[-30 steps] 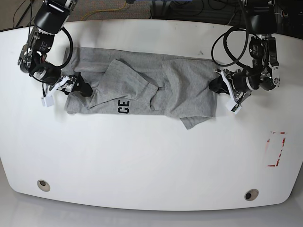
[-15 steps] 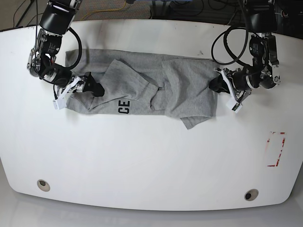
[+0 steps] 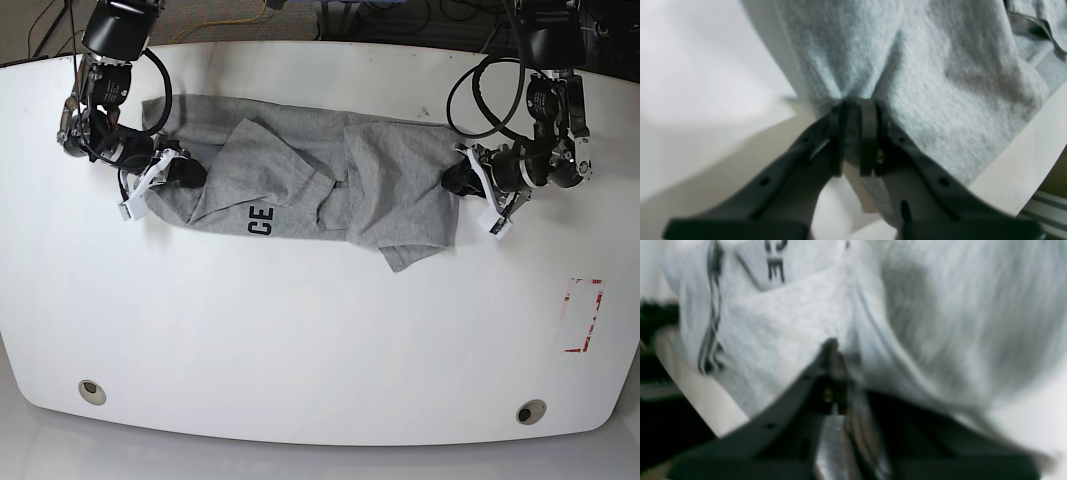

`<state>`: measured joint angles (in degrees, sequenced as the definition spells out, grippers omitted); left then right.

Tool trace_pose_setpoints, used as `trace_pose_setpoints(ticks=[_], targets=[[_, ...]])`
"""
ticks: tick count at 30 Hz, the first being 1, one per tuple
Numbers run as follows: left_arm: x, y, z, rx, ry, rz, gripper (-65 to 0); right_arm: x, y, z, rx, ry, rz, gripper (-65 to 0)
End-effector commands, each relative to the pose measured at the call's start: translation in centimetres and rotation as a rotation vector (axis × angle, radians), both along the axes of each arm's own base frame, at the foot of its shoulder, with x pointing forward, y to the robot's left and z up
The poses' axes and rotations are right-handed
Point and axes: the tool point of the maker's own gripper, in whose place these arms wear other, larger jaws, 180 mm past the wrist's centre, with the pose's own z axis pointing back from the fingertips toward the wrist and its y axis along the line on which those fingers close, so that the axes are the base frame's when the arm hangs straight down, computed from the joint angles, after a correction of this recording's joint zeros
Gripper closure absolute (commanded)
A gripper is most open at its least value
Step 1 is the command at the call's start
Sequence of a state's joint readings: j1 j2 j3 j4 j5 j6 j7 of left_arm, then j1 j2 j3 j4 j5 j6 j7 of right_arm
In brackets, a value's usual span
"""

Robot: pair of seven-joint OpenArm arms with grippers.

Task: Layout the t-shirt on the table in an organized manner, then fold the t-shirt properly
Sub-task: 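Push both shirt ends inward toward each other with both grippers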

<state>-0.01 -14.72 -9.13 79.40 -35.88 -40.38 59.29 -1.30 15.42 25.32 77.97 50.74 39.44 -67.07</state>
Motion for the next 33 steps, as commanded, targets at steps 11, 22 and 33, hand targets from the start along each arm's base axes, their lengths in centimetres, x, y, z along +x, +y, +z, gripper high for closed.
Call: trace_pose_setpoints(ticks=[11, 22, 33], targets=[[-0.5, -0.3, -0.9, 0.055, 0.042, -0.019, -6.3, 2.0, 2.0, 7.9, -0.092, -0.22, 0.05, 0.0], [-0.5, -4.1, -1.7, 0.086, 0.049, -0.118, -6.3, 1.4, 8.4, 10.6, -0.097, -0.274, 0.223, 0.0], [-1.0, -6.7, -1.8, 0.046, 0.053, -0.146, -6.3, 2.1, 14.2, 12.2, 0.009, -0.313, 0.298, 0.0]])
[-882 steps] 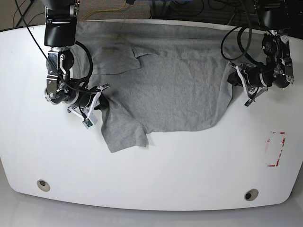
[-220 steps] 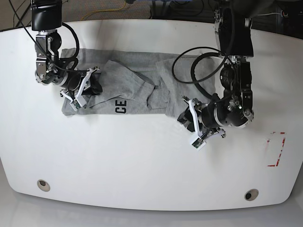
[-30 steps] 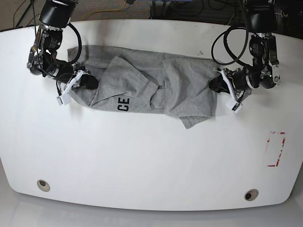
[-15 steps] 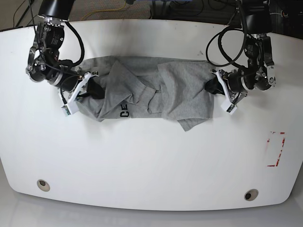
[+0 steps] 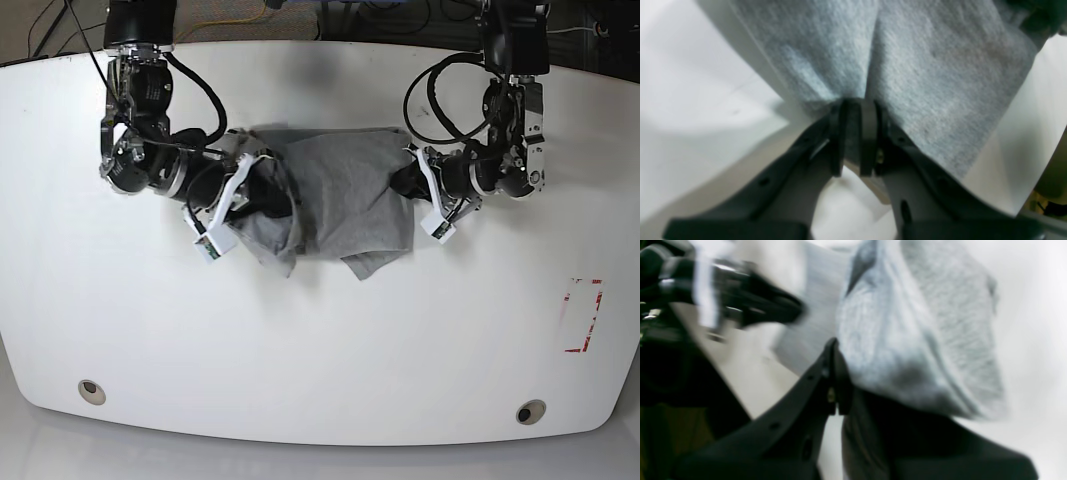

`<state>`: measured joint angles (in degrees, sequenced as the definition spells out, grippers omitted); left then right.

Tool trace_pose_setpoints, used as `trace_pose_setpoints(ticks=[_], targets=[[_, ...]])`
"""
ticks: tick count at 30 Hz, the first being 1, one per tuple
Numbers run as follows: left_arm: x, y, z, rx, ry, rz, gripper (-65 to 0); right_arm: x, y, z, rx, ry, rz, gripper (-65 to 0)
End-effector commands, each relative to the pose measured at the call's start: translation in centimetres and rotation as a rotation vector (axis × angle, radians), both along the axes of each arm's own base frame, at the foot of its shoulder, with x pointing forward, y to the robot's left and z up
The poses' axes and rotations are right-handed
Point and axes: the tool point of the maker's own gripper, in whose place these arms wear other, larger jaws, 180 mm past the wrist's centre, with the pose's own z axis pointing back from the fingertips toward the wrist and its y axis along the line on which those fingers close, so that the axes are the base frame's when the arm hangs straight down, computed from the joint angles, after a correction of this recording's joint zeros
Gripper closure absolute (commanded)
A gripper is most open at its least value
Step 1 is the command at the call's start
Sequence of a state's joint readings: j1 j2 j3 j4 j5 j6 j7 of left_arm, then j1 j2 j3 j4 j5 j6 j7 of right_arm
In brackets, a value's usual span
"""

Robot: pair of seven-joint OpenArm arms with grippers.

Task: Layout the t-shirt on the table in an organized manner, then fold the t-shirt properly
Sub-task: 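Push both shirt ends inward toward each other with both grippers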

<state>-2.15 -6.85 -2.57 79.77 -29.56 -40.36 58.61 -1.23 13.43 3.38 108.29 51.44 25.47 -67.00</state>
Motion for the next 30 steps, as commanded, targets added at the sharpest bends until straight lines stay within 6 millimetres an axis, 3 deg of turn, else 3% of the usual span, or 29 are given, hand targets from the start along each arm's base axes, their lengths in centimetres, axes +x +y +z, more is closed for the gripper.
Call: trace_pose_setpoints(ticks=[1, 10, 19, 30], targets=[[-1.3, 0.8, -1.3, 0.079, 0.058, -0.022, -6.3, 1.1, 1.1, 1.7, 0.05, -0.045, -0.001, 0.0], [-1.7, 0.6, -1.0, 0.08, 0.045, -0.027, -6.3, 2.6, 2.5, 1.8, 0.042, -0.06, -0.019, 0.0], [-1.5, 0.5, -0.3, 0.083, 0.017, -0.032, -6.3, 2.0, 4.2, 0.5, -0.012, -0.044, 0.018, 0.0], [-1.4, 0.5, -0.3, 0.083, 0.017, -0.032, -6.3, 1.4, 6.3, 0.8, 0.022, -0.037, 0.052, 0.0]])
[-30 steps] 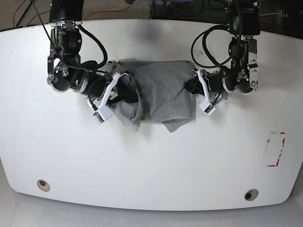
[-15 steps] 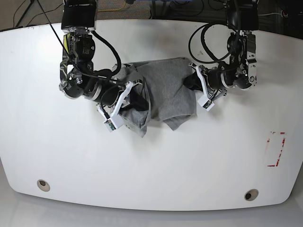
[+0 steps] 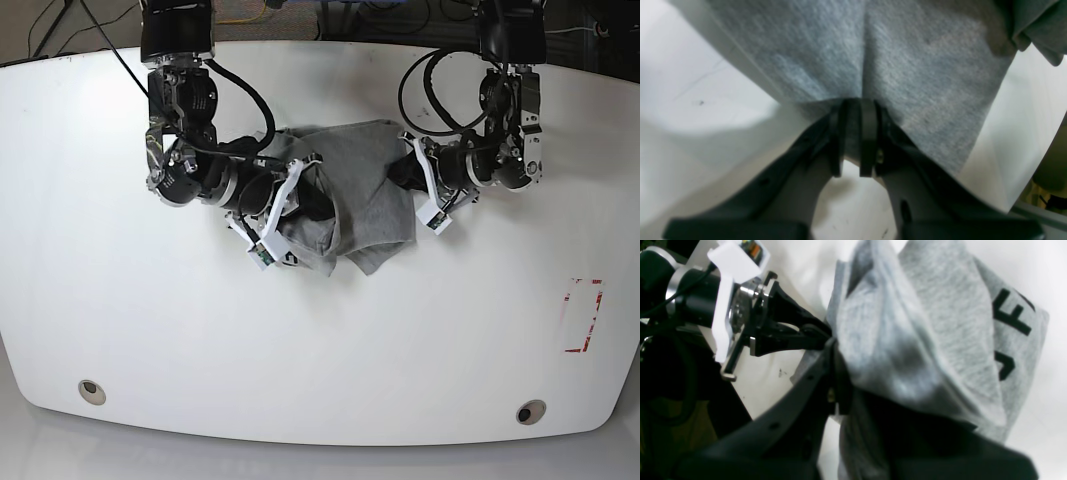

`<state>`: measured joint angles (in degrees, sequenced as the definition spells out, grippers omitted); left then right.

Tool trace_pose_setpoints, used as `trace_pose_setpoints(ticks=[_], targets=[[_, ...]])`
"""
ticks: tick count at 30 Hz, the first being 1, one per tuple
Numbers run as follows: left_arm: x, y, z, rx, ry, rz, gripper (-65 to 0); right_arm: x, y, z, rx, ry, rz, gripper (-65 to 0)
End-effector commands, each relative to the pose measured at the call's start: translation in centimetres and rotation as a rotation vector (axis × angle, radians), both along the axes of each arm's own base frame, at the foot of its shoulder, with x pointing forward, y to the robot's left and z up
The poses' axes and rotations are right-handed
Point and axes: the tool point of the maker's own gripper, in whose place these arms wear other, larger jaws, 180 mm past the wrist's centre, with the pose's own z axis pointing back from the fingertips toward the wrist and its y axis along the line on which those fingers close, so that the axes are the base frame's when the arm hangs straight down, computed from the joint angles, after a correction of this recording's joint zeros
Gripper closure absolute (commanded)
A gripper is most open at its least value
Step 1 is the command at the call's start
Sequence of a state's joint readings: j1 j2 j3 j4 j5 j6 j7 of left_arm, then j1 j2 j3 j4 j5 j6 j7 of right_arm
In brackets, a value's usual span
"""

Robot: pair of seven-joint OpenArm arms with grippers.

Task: Layout the t-shirt on the table in an organized manner, then fold the t-shirt properly
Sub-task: 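Push both shirt ends inward toward each other with both grippers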

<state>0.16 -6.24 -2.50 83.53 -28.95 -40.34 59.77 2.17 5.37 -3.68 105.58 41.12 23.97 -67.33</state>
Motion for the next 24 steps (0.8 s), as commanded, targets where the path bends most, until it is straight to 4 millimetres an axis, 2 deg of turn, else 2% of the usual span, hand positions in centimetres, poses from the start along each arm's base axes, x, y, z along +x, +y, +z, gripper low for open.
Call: trace_pose_setpoints(ticks=[1, 9, 18, 20, 22, 24], targets=[[-0.3, 1.0, -0.6, 0.068, 0.025, -0.012, -6.3, 0.8, 1.0, 2.0, 0.061, -0.054, 0.003, 0.0], [-0.3, 1.0, -0.5, 0.068, 0.022, -0.013, -6.3, 0.9, 1.9, 2.4, 0.086, -0.055, 0.002, 0.0], [-0.3, 1.0, -0.5, 0.068, 0.022, -0.013, -6.4, 0.7, 2.4, 1.1, 0.1, -0.005, -0.001, -0.5], [-0.3, 0.9, -0.5, 0.066, 0.021, -0.013, -6.7, 0.7, 2.4, 1.0, 0.1, 0.001, -0.002, -3.3], [-0.3, 0.9, -0.5, 0.066, 0.021, -0.013, -6.8, 0.7, 2.4, 0.9, 0.101, 0.003, -0.002, -10.0], [-0.3, 0.9, -0.5, 0.066, 0.021, -0.013, -6.8, 0.6, 2.6, 1.1, 0.108, 0.001, -0.001, -19.7]])
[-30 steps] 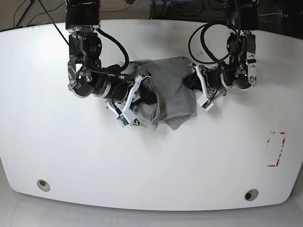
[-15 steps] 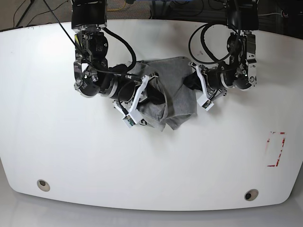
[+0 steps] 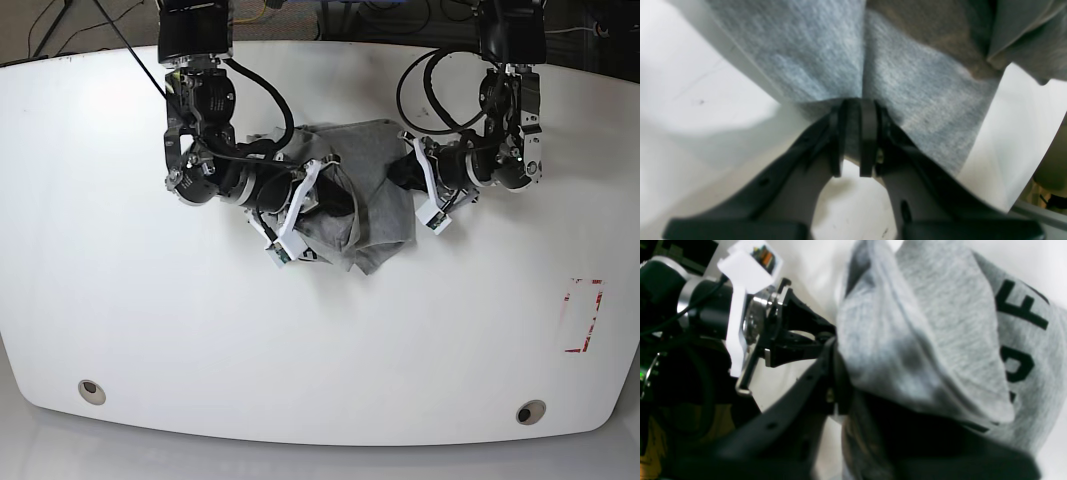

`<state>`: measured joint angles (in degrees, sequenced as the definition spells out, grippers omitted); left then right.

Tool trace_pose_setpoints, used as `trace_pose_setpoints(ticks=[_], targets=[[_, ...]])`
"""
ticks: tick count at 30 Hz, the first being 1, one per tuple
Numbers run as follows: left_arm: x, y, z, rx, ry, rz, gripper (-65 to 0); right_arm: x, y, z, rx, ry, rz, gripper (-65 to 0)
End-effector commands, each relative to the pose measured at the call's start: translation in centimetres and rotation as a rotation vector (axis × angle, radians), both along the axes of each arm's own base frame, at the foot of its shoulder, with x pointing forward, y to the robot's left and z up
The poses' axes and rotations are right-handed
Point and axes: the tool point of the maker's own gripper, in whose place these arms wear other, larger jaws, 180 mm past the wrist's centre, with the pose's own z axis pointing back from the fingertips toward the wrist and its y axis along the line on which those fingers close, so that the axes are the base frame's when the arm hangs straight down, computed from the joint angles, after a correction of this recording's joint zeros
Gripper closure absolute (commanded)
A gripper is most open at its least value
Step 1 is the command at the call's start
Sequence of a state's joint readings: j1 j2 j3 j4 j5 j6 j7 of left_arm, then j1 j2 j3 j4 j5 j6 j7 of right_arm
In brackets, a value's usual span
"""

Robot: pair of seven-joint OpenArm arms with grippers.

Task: Layout the t-shirt on the table in an organized manner, then fold the t-shirt properly
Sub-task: 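Push both shirt ends inward toward each other with both grippers, then open the left gripper and lift it away, right gripper holding the bundle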

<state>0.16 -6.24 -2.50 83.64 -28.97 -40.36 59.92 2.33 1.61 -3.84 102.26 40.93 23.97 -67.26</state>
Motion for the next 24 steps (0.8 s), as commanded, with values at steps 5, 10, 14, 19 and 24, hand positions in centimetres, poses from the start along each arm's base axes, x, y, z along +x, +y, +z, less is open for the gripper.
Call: trace_pose_setpoints(ticks=[5, 10, 14, 19, 24], targets=[[-0.3, 0.9, -0.5, 0.064, 0.021, -0.011, -6.9, 0.7, 1.5, 2.3, 0.082, -0.049, -0.004, -47.4], [-0.2, 1.0, -0.5, 0.062, 0.019, -0.008, -6.9, 0.7, 2.7, 2.9, 0.121, -0.049, -0.004, -57.9], [-0.1, 1.0, -0.3, 0.061, 0.014, -0.007, -6.9, 0.7, 2.8, 3.2, 0.121, -0.057, 0.001, -56.6], [0.2, 1.0, -0.1, 0.059, 0.008, -0.005, -6.9, 0.8, 2.6, 4.4, 0.12, -0.1, 0.004, -56.0], [1.0, 0.3, 1.3, 0.017, -0.03, -0.005, -7.1, 0.8, 1.3, 4.7, 0.077, -0.139, 0.007, -56.0]])
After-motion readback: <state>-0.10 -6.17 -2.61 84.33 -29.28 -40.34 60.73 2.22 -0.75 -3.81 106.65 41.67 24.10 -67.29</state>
